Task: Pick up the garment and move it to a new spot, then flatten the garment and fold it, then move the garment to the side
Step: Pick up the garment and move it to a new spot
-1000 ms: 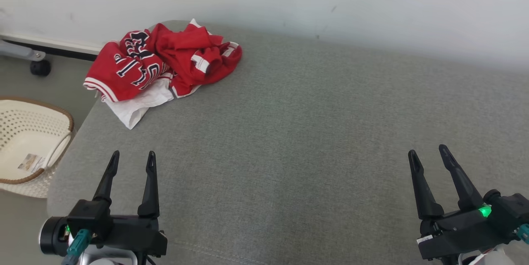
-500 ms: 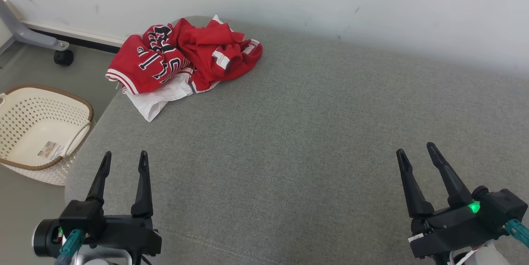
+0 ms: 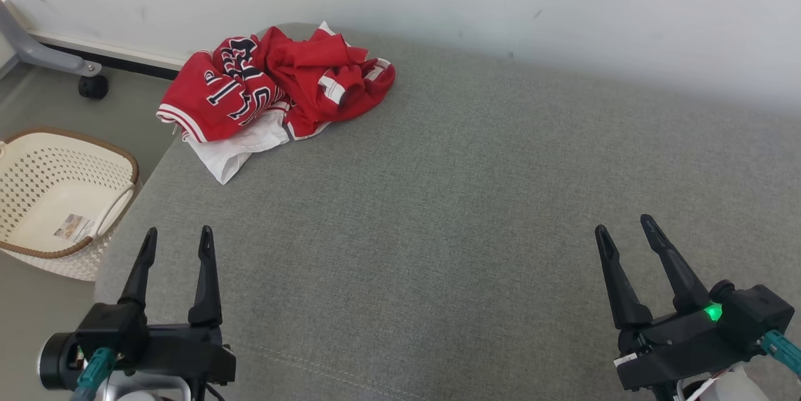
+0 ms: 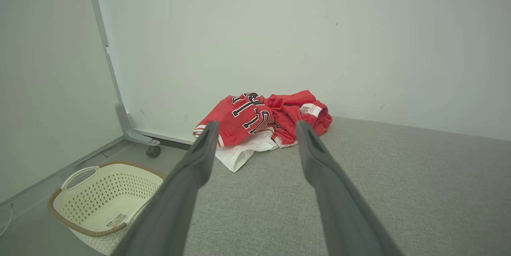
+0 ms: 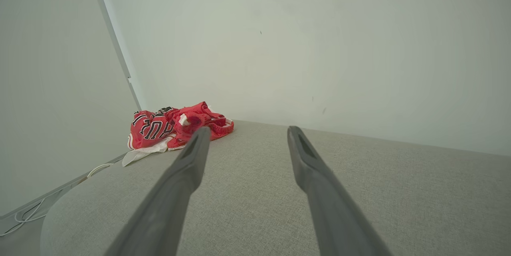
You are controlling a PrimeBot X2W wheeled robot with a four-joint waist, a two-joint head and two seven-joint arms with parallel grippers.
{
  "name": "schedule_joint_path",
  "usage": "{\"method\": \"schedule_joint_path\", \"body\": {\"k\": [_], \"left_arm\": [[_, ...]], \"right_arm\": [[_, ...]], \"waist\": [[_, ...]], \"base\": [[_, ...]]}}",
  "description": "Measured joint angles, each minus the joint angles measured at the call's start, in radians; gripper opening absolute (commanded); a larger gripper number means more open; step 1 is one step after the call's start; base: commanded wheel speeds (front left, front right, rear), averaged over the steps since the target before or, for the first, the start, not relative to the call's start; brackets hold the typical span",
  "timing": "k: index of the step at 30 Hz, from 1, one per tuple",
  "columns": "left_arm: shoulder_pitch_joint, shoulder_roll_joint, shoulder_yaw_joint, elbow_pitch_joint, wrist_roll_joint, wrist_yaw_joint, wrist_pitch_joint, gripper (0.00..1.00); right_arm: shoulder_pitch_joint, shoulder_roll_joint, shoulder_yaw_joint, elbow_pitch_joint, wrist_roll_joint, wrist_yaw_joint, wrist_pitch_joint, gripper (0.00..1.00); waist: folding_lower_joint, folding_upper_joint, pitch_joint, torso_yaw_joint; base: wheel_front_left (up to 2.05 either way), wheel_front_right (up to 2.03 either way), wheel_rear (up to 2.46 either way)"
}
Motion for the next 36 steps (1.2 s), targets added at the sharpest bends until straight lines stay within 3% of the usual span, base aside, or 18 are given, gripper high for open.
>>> {"method": "schedule_joint_path", "body": {"k": [22,36], "left_arm": [[-0.203,0.067,0.088,-0.015,-0.051,-0.045,-0.001,1.0],[-0.488,0.205,0.207,0.179,-0.184,-0.091,0.092,1.0]], "right_arm": [[-0.108,-0.018,0.025,-0.059,-0.012,0.003,0.0,1.0],[-0.191,-0.025,0.024,-0.082,-0.022,0.003,0.0,1.0]], "waist": [[0.0001,0.0001,0.147,-0.052],[0.0002,0.0001,0.257,-0.142]], "base": [[0.0,0.0,0.0],[0.0,0.0,0.0]]}}
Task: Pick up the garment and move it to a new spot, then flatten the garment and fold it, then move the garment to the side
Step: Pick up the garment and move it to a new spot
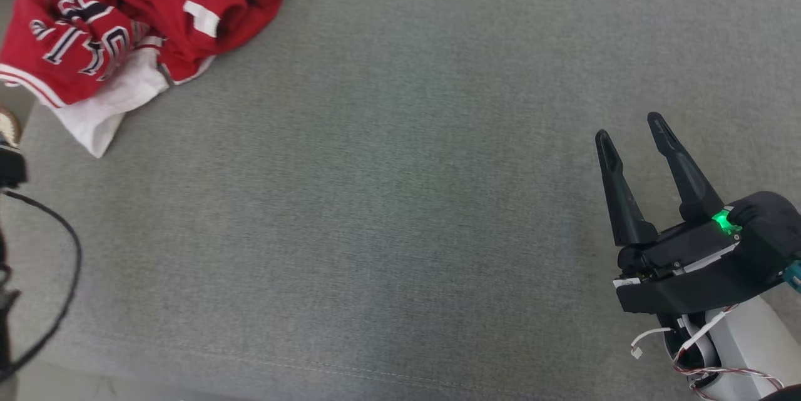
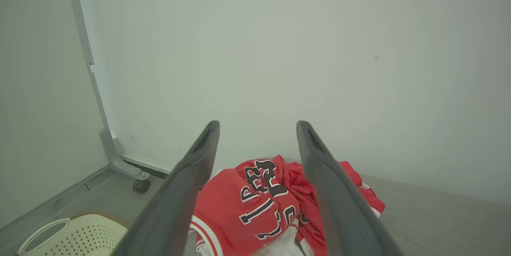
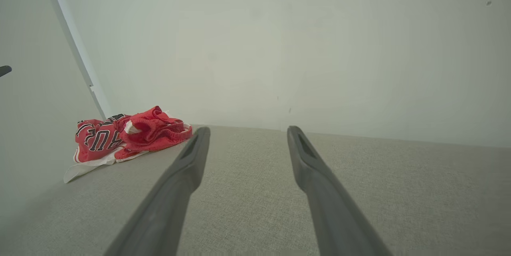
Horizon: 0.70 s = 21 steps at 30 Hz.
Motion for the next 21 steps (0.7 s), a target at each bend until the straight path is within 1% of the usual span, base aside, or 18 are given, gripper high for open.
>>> {"method": "schedule_joint_path", "body": {"k": [1,7,13,18,19,21], "left_arm": [[-0.035,0.02,0.021,0.043,-0.02,-0.006,0.024,1.0],[-0.149,0.101,0.073,0.175,-0.078,-0.014,0.1,1.0],[-0.234,0.139,0.103,0.305,-0.133,-0.015,0.185,1.0],[-0.302,0.196,0.123,0.411,-0.141,-0.012,0.243,1.0],[-0.308,0.199,0.124,0.426,-0.141,-0.001,0.25,1.0],[-0.314,0.199,0.129,0.458,-0.143,0.003,0.271,1.0]], "right_arm": [[-0.005,0.0,0.0,-0.003,-0.006,0.0,0.0,1.0],[-0.04,0.0,-0.001,-0.009,-0.014,0.0,0.0,1.0],[-0.064,0.001,0.001,-0.013,-0.014,0.0,0.0,1.0],[-0.084,0.003,0.006,-0.014,-0.015,0.0,0.0,1.0],[-0.085,0.004,0.006,-0.014,-0.015,0.0,0.0,1.0],[-0.085,0.004,0.007,-0.014,-0.015,0.0,0.0,1.0]], "waist": [[-0.0001,0.0,0.015,-0.017],[-0.0001,-0.0001,0.06,-0.071],[-0.0001,-0.0001,0.102,-0.128],[-0.0001,-0.0001,0.132,-0.174],[-0.0001,-0.0001,0.137,-0.183],[-0.0001,-0.0001,0.147,-0.201]], "base": [[0.0,0.0,0.0],[0.0,0.0,0.0],[0.0,0.0,0.0],[0.0,0.0,0.0],[0.0,0.0,0.0],[0.0,0.0,0.0]]}}
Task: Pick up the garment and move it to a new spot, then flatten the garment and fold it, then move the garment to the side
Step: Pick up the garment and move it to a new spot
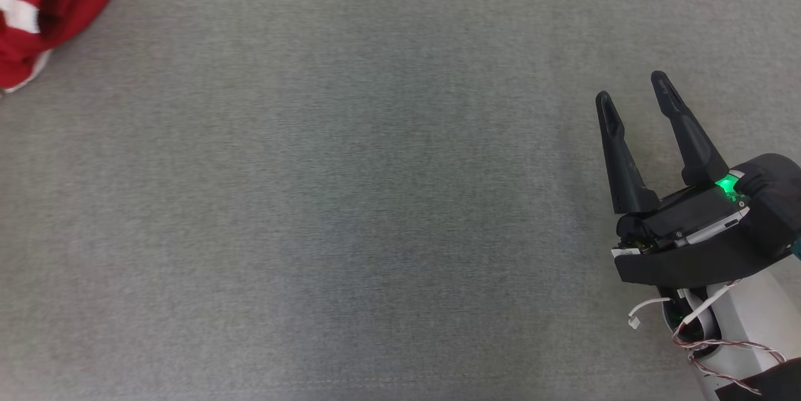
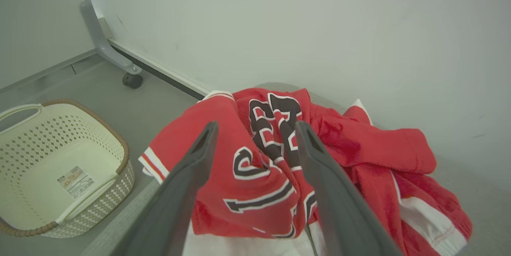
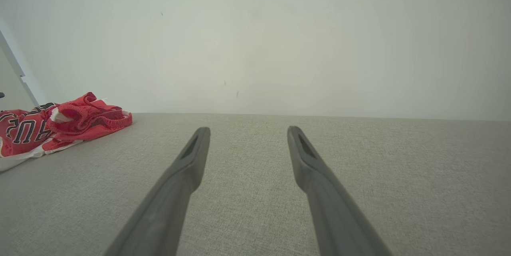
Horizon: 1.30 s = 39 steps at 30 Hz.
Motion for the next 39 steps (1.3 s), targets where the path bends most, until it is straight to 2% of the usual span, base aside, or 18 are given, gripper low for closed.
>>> {"method": "schedule_joint_path", "body": {"k": [11,12,13,15,25,39], "left_arm": [[-0.04,-0.001,-0.021,0.141,0.012,0.064,0.098,1.0],[-0.041,-0.001,-0.024,0.152,0.014,0.072,0.105,0.98],[-0.041,-0.002,-0.028,0.162,0.016,0.077,0.11,0.78],[-0.041,0.0,-0.037,0.173,0.023,0.081,0.115,0.0],[-0.07,0.001,-0.073,0.194,0.044,0.078,0.108,0.0],[-0.08,-0.017,-0.154,0.175,0.112,0.016,-0.012,0.0]], "right_arm": [[0.0,-0.004,-0.006,0.002,0.0,0.0,0.0,1.0],[0.0,-0.004,-0.006,0.003,0.0,0.0,0.0,1.0],[0.001,-0.004,-0.006,0.004,0.0,0.0,0.0,1.0],[0.001,-0.004,-0.006,0.005,0.0,0.0,0.0,1.0],[0.001,-0.003,-0.005,0.018,0.0,0.0,0.0,1.0],[0.006,0.005,-0.006,0.069,0.019,0.0,0.0,1.0]], "waist": [[0.0,0.0,0.032,-0.062],[0.0,0.0,0.033,-0.063],[-0.0001,0.0,0.032,-0.063],[-0.0001,0.0,0.03,-0.064],[-0.0001,0.0,0.007,-0.057],[-0.0001,0.0,-0.071,-0.043]], "base": [[0.0,0.0,0.0],[0.0,0.0,0.0],[0.0,0.0,0.0],[0.0,0.0,0.0],[0.0,0.0,0.0],[0.0,0.0,0.0]]}}
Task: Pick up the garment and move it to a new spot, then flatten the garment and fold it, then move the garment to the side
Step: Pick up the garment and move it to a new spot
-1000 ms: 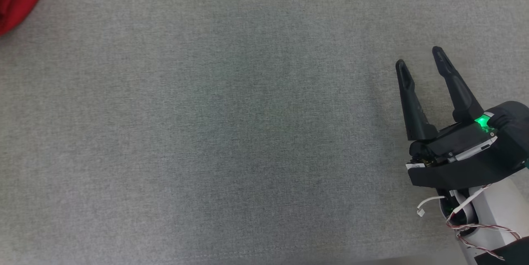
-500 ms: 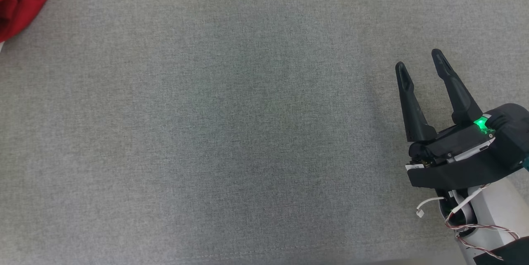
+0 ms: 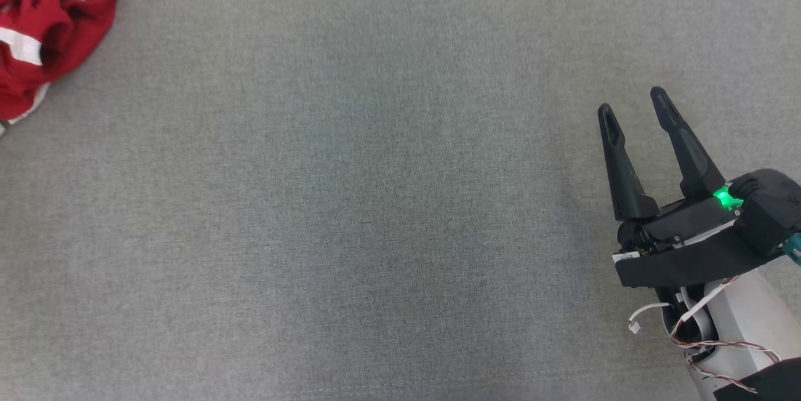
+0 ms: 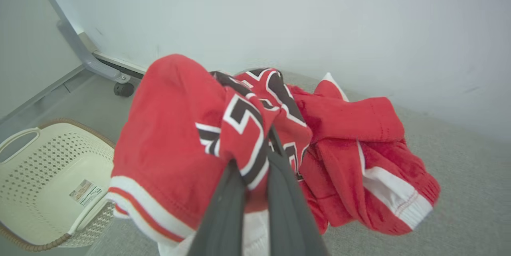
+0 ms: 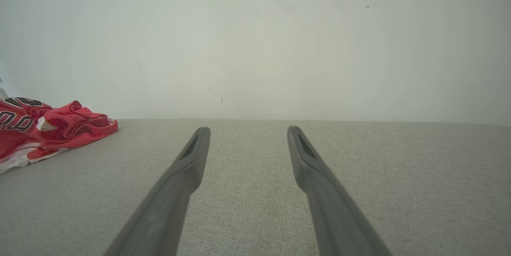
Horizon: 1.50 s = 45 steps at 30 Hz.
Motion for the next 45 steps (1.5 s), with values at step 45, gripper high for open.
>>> {"method": "schedule_joint_path", "body": {"k": [45], "left_arm": [[0.467,-0.364,-0.378,-0.652,-0.201,-0.031,-0.128,0.0]], "right_arm": [[0.211,0.022,-0.036,-0.008,0.053,0.0,0.0,1.0]], "waist": [[-0.0001,-0.0002,-0.32,-0.208]], "base": [[0.0,0.0,0.0]]}}
